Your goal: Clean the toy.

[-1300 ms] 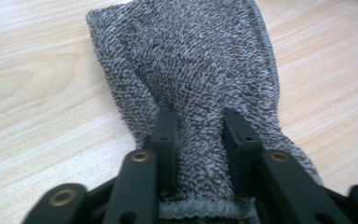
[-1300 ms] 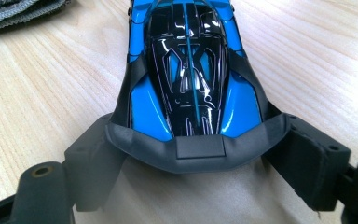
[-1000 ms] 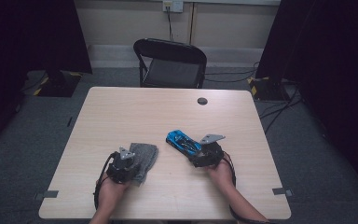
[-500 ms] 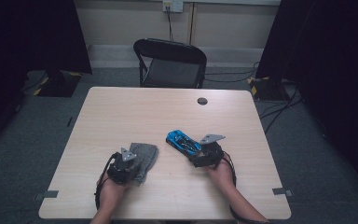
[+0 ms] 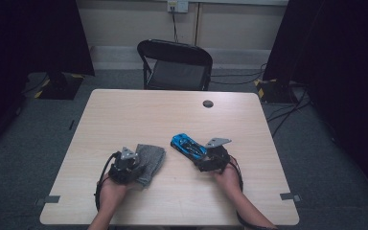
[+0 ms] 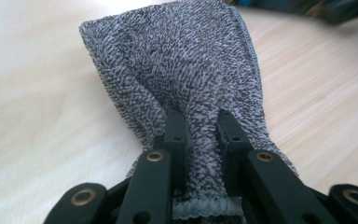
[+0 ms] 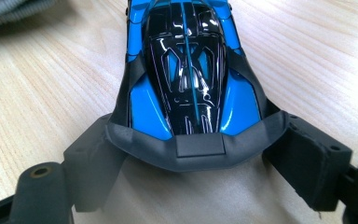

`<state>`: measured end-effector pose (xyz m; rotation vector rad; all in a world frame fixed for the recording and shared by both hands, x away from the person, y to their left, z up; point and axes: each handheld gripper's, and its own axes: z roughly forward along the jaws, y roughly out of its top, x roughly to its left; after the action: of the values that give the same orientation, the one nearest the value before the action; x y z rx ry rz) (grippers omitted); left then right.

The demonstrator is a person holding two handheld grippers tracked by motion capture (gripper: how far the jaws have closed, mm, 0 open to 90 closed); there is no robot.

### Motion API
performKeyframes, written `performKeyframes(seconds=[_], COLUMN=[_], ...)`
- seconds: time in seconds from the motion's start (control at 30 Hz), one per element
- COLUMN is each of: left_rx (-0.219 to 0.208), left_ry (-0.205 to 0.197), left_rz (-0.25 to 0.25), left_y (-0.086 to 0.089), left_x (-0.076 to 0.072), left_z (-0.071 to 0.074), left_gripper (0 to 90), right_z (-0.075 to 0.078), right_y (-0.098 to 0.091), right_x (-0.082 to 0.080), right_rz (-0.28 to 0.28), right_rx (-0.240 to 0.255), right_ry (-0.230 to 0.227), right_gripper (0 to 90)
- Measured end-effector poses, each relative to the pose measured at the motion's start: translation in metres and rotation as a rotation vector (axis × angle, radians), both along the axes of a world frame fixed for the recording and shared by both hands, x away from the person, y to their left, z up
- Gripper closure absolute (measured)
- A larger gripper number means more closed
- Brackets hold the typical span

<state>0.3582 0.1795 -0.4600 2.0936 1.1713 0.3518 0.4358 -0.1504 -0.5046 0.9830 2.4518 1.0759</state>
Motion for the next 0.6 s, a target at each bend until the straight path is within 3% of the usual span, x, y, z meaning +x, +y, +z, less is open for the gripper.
performKeyframes(seconds=[0.17,0.37,0.5,0.6], left_rx=[-0.041,-0.074,-0.121,-0.087], left_ry=[-0.049,-0.052,-0.017,0.005], left_rz=[-0.054,-0.107,-0.140,-0.196], left_y=[-0.014,-0.042,-0.060,-0.077], left_x=[0.004,0.018,0.029,0.035], left_z=[0.020,0.029,0.027,0.025], left_gripper=[77.4,77.0,77.2,77.3], right_z=[0.000,0.000,0.000,0.000], right_y=[0.000,0.000,0.000,0.000], right_x=[0.000,0.000,0.000,0.000], right_rz=[0.000,0.000,0.000,0.000], right_rx=[0.000,0.000,0.000,0.001], right_ry=[0.000,0.000,0.000,0.000], right_gripper=[20.2,20.2,20.2,20.2])
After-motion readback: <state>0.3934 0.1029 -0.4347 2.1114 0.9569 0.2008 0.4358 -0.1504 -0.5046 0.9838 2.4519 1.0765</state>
